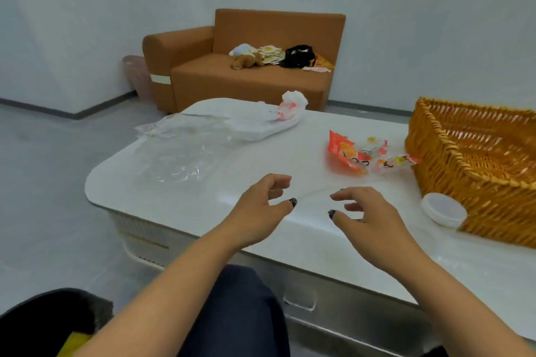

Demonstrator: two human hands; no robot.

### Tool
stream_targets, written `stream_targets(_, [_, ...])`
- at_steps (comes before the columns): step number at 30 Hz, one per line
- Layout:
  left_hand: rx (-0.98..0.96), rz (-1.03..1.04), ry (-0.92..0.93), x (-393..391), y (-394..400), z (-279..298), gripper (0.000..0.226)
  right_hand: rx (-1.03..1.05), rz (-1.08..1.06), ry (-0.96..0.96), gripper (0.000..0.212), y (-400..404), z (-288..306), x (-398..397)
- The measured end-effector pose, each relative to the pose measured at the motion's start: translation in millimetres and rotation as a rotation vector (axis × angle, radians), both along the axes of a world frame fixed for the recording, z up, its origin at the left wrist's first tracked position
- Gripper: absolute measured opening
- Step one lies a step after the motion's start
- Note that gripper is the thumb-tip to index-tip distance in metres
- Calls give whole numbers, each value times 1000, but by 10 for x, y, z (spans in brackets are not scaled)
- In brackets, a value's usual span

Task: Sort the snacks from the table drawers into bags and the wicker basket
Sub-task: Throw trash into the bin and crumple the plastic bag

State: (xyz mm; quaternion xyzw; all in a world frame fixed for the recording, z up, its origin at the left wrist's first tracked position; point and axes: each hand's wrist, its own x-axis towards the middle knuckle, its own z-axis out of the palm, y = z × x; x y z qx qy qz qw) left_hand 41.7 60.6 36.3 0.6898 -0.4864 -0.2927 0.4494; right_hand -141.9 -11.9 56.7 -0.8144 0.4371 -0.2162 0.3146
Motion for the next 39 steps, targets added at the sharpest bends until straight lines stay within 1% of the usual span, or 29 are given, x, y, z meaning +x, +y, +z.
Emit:
stream_targets(2, [14,34,133,-189,-305,-71,45,49,-103,-12,24,-157,-133,-182])
stream_targets(4, [61,57,193,-294,-605,-131,46,141,-185,-50,22,-282,-257,-290])
stream_targets(6, [79,86,246,-314,-940,-200,48,222,-219,-87,24,-396,-306,-279])
stream_targets(10, [173,187,425,-319,-1661,-330,51,164,-219,-184,26,-649,-303,-153])
stream_targets(11, [187,203,473,-301,-1787,-357,49,177,-231,-214,26,-680,-296,-122])
stream_targets(13, [187,220,605,-336,-2106,-453,38,270,-270,-294,24,-784,-346,-90])
stream_targets(15, [149,238,741,-380,-2365,-558,32,364,-279,-369,23,-834,-371,-24])
stream_targets(17, [100,249,786,-426,-2598,-649,32,381,-275,-426,24,-864,-391,30])
stream_targets(19, [79,269,787,-477,-2787,-685,34,373,-283,-467,25,-895,-398,34])
stream_targets(21, [78,305,771,-519,-2898,-703,27,378,-287,-487,25,-931,-386,6])
stream_targets(23, [61,319,742,-548,-2902,-721,21,367,-291,-497,24,-989,-395,-34])
stream_targets(26, [12,341,735,-535,-2722,-729,31,339,-310,-498,24,-1037,-457,-78])
stream_targets(28, [-38,395,742,-490,-2511,-651,32,360,-345,-517,21,-1051,-499,-98])
stream_targets(30, [-72,444,730,-429,-2282,-529,28,406,-374,-536,18,-1068,-542,-127])
stream_targets(32, [-135,435,784,-367,-1962,-343,24,442,-401,-550,26,-1060,-546,-152])
stream_targets(35, [-203,390,829,-345,-1421,-151,25,516,-390,-612,52,-996,-505,-193])
stream_targets(36, [-197,383,799,-377,-1245,-127,26,557,-353,-656,57,-954,-478,-201])
stream_targets(37, [-171,381,739,-423,-1084,-122,28,585,-301,-702,58,-912,-464,-204])
stream_targets(39, [-78,355,581,-540,-839,-124,32,537,-205,-789,48,-811,-431,-202])
